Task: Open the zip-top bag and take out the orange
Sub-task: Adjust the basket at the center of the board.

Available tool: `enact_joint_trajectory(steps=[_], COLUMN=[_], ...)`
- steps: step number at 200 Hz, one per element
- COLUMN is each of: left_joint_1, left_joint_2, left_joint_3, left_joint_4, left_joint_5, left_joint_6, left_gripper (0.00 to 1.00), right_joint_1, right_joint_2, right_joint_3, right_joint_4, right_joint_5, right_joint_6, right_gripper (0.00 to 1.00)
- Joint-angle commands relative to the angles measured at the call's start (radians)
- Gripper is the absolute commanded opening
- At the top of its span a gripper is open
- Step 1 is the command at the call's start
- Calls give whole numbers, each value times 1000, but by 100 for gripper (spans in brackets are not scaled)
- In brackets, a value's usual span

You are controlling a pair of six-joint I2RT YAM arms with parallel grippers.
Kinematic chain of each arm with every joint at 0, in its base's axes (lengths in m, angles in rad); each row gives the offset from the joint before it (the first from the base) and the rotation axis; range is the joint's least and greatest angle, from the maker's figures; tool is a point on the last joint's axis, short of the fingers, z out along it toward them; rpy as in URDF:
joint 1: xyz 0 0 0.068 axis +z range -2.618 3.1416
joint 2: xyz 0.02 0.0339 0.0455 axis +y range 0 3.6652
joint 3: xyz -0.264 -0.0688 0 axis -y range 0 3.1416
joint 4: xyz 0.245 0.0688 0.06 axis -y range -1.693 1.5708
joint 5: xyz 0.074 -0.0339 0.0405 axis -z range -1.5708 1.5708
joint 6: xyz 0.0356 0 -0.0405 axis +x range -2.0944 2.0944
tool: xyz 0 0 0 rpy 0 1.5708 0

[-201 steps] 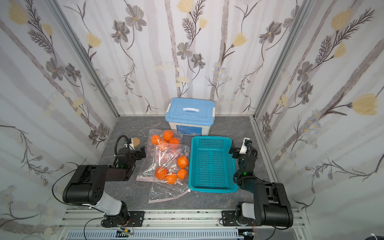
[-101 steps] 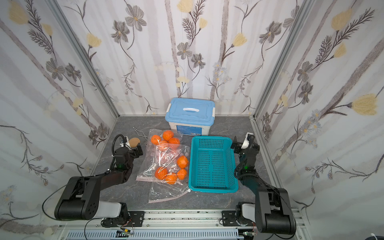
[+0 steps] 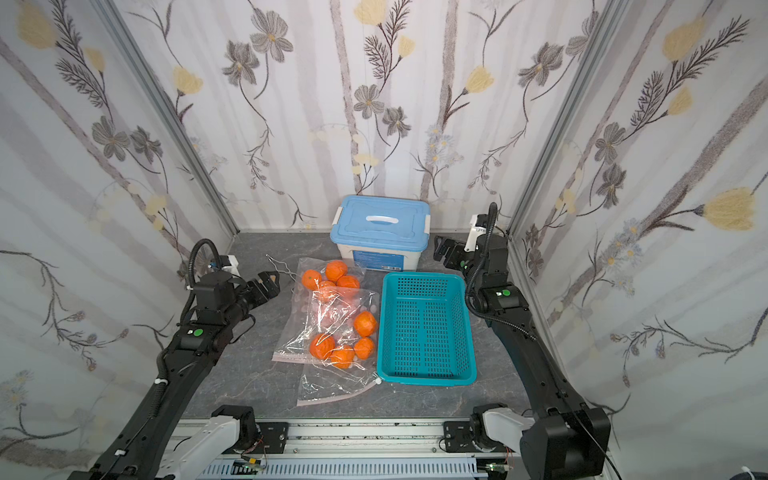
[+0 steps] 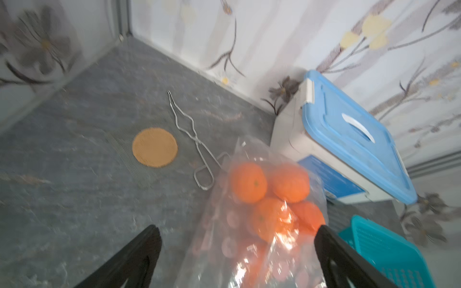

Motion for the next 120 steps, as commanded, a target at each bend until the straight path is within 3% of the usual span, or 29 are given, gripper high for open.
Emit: enact_joint_trajectory(steps=[1, 16, 39, 45, 51, 54, 61, 88, 120], left_joint_1=[-8, -7, -9, -8, -10, -11, -13, -15, -15], left_joint_2=[-40, -55, -60, -58, -54, -52, -46, -28, -10], left_joint_3=[24, 42, 34, 31, 35, 37, 43, 52, 44], left_joint_4=[-317, -422, -470, -477, -479, -479, -481, -489, -467], left_joint_5=[141, 115, 143, 153, 167, 174, 183, 164, 154], left_joint_6=[-69, -63, -77, -80, -78, -78, -73, -52, -34], left_gripper=[100, 100, 99, 99, 99, 99, 98, 98, 98], right_joint_1=[74, 64, -39, -69, -95, -114, -137, -149, -151], right_joint_2=[-81, -178, -292, -312, -318, -317, -304, -179, -58], right_joint_3=[-31, -167, -362, -389, -393, -388, -370, -275, -262], right_joint_4=[-153, -86, -1, -22, -66, -104, -171, -360, -431], right_joint_5=[129, 105, -9, 4, 24, 26, 16, -76, -107], right_joint_6=[60, 111, 182, 231, 272, 279, 255, 97, 53], right_gripper=[100, 96, 50, 43, 46, 55, 67, 68, 70])
